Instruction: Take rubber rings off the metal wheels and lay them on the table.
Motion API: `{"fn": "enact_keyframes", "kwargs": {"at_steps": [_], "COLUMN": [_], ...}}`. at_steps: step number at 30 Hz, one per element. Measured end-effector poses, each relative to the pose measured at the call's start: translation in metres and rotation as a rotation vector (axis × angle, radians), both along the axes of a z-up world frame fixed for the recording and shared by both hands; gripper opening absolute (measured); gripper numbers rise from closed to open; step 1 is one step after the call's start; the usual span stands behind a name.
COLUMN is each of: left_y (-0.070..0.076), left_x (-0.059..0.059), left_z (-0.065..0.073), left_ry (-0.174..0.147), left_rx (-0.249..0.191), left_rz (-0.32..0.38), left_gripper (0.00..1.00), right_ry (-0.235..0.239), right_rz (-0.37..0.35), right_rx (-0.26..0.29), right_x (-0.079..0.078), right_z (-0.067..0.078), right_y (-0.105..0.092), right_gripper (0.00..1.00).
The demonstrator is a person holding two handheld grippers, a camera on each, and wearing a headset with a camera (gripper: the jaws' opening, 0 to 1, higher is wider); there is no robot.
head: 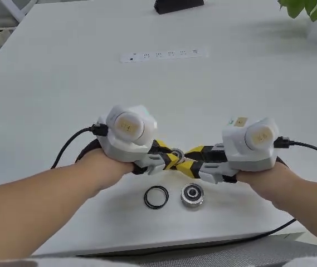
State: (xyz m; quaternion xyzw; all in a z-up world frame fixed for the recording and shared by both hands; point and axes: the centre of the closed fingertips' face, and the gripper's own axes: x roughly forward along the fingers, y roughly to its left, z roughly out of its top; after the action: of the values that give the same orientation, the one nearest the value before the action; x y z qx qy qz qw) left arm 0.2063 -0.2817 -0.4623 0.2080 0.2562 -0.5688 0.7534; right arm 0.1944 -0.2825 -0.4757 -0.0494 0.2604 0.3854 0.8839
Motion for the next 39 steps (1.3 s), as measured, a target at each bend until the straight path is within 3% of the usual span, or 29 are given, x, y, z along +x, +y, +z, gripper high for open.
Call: {"fn": "enact_keyframes", "kwargs": {"at_steps": [11, 13, 15, 26, 27, 28, 39], "left_y": [0.0004, 0.0004, 0.0003, 0.0007, 0.0008, 0.0007, 0.0002], "left_x": [0.0, -0.0001, -0.0002, -0.0004, -0.0004, -0.0004, -0.0001], "left_z": [-0.0001, -0.0001, 0.0, 0.0003, 0.0002, 0.0003, -0.0001], "left_ry": [0.006, 0.006, 0.004, 0.008, 0.008, 0.007, -0.001], "left_rx": [-0.002, -0.001, -0.001, -0.002, -0.002, -0.002, 0.004], "left_rz": [0.007, 0.009, 0.008, 0.019, 0.019, 0.02, 0.017], "left_gripper": [0.07, 0.07, 0.07, 0.07, 0.07, 0.07, 0.07], "right_ry": [0.002, 0.007, 0.029, 0.027, 0.027, 0.031, 0.055], "right_rz": [-0.005, -0.009, -0.017, -0.022, -0.038, -0.029, -0.072], "right_rx": [-0.003, -0.013, 0.009, -0.005, -0.03, -0.009, 0.009], "right_x": [-0.0012, -0.0019, -0.0033, -0.0016, -0.0005, -0.0002, 0.0006], "right_z": [-0.0004, -0.0021, -0.0033, -0.0038, -0.0061, -0.005, -0.0046], "right_y": [-0.0001, -0.0015, -0.0021, -0.003, -0.0076, -0.0049, -0.009], "right_gripper": [0.17, 0.14, 0.12, 0.07, 0.02, 0.02, 0.0]}}
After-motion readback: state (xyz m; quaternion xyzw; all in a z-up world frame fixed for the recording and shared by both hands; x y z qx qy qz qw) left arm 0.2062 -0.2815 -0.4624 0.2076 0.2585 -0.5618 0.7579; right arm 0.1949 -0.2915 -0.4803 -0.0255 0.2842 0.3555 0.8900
